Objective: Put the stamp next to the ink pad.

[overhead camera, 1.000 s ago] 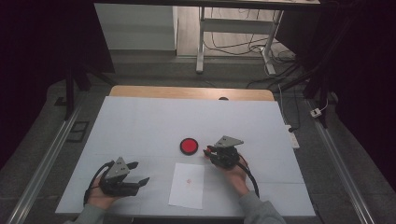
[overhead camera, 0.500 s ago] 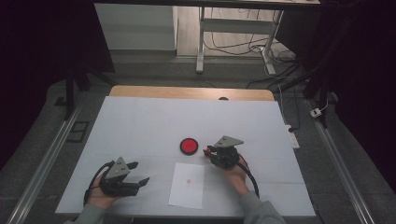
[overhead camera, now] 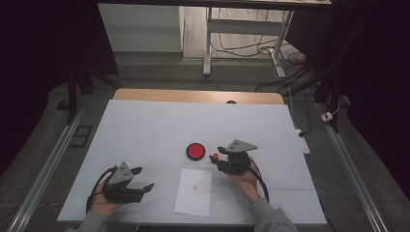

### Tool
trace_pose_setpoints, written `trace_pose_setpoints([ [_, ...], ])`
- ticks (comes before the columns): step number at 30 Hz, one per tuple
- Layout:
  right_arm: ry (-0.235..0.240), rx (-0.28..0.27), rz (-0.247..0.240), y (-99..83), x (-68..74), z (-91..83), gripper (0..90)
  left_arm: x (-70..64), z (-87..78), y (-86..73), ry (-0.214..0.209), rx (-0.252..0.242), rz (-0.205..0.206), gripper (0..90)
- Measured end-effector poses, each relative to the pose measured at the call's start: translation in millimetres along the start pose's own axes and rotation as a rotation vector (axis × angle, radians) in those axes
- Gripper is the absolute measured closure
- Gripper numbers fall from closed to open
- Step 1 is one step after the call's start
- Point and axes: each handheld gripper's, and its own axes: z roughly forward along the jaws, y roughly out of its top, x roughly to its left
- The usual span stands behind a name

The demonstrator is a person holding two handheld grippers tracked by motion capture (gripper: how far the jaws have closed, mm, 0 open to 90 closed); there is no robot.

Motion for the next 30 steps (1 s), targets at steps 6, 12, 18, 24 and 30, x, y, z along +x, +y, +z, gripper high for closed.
trace_pose_setpoints([
  [6,0.026,-0.016,0.006,1.8,-0.9,-10.2,45.7,1.6,1.8,-0.2,-0.003,-0.003,-0.021,25.4],
  [12,0.041,-0.013,-0.016,1.8,1.4,-21.3,45.0,3.8,1.9,-0.6,-0.011,-0.014,-0.046,24.8],
  [18,0.045,-0.023,-0.033,-0.5,2.7,-38.0,44.9,5.0,1.1,-1.9,-0.014,-0.020,-0.063,24.6],
  [24,0.028,-0.032,-0.038,-6.9,1.7,-59.0,44.7,3.0,-1.1,-1.7,-0.020,-0.027,-0.066,24.4],
  [30,0.001,-0.050,-0.032,-19.3,-3.3,-82.6,44.5,-0.2,-0.4,0.4,-0.026,-0.029,-0.062,24.4],
])
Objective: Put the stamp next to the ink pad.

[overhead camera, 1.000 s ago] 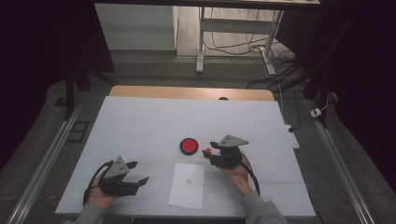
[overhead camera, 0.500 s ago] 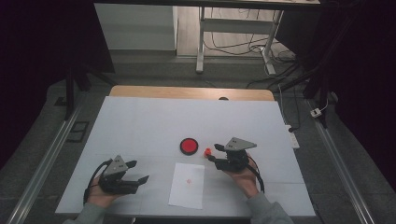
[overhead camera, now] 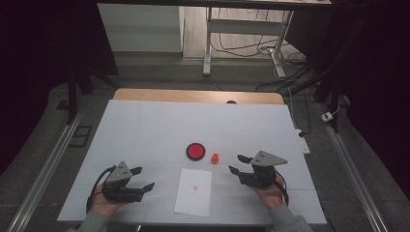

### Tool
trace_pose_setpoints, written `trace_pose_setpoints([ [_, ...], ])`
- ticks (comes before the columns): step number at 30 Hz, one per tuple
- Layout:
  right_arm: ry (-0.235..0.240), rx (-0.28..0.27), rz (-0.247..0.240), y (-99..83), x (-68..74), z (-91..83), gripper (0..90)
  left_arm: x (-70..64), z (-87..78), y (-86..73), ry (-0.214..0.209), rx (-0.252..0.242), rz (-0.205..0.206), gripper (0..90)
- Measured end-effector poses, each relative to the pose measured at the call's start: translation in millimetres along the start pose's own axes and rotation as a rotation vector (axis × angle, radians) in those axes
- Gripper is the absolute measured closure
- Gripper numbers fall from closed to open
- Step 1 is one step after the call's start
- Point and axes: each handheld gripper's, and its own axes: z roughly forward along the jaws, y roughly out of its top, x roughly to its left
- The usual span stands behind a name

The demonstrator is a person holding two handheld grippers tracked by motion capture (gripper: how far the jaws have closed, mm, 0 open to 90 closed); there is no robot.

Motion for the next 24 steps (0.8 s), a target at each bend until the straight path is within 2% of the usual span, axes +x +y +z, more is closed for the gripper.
trace_pose_setpoints([
  [7,-0.028,-0.008,0.016,-19.8,-8.4,-31.2,44.4,-1.8,-0.4,-0.8,-0.005,0.001,-0.004,24.3],
  [10,-0.022,-0.014,0.024,-27.2,-9.6,-42.4,44.4,-1.0,-1.1,-1.9,-0.007,0.000,-0.011,24.3],
  [15,-0.040,0.004,0.014,-39.3,-10.4,-58.1,44.2,-0.6,-1.6,-2.3,-0.008,-0.002,-0.017,24.3],
  [18,-0.038,0.006,0.020,-44.3,-13.7,-62.7,44.4,-1.1,-1.0,-2.6,-0.008,0.002,-0.014,24.3],
  [24,-0.025,0.020,0.008,-44.1,-13.5,-58.8,44.3,-2.1,0.0,-2.7,-0.006,0.005,-0.012,24.3],
])
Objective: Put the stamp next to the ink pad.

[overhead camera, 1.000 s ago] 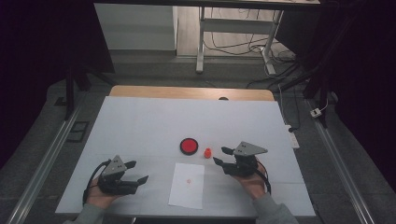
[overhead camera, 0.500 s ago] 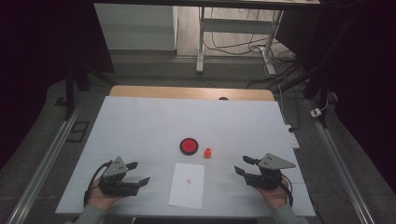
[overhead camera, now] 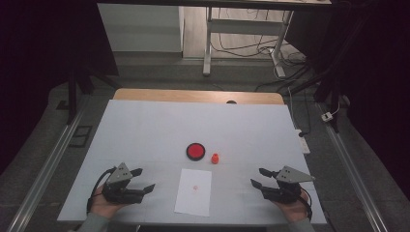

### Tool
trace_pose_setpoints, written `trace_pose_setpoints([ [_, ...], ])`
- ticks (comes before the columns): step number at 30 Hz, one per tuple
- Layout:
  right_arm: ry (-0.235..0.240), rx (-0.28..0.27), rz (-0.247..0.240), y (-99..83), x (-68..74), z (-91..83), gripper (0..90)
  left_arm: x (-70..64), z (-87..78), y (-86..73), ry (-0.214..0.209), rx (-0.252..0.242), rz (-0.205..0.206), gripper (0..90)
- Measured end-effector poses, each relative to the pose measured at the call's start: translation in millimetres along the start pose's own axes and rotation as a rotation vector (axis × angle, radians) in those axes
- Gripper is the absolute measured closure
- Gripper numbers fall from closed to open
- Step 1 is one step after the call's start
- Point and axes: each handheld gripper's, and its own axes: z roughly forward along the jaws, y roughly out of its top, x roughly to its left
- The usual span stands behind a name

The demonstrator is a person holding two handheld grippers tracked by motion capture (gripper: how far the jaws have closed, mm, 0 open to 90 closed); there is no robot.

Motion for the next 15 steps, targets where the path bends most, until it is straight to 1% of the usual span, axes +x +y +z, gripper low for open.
trace_pose_setpoints([
  [4,0.012,0.003,0.004,0.0,1.3,1.7,44.3,0.3,-0.1,-0.3,0.001,-0.001,0.003,24.3],
  [15,0.007,0.005,0.005,0.4,1.0,1.8,44.2,0.6,-0.3,-0.4,0.004,-0.001,0.008,24.4],
])
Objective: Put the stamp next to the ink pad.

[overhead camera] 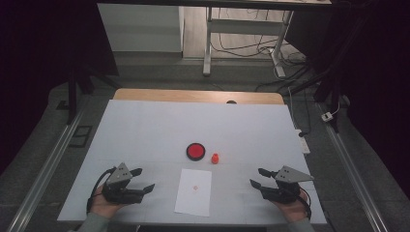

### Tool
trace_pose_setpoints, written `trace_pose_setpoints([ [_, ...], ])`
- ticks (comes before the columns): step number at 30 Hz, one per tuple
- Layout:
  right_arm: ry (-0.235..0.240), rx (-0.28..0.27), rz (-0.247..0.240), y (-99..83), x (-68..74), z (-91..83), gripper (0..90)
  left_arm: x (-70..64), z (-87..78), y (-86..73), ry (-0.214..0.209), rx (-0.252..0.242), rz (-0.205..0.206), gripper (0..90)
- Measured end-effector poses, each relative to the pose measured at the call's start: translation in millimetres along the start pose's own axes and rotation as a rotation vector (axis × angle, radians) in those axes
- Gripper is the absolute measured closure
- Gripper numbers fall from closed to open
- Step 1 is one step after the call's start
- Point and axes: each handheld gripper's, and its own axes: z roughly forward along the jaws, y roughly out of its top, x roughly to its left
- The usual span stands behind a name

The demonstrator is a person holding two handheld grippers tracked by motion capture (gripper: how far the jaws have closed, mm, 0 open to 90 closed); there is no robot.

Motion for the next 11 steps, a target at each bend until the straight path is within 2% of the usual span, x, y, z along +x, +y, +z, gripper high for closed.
trace_pose_setpoints([
  [11,0.001,-0.002,-0.005,0.8,0.7,0.0,44.0,0.5,-0.2,-0.1,0.004,-0.002,0.003,24.3],
])
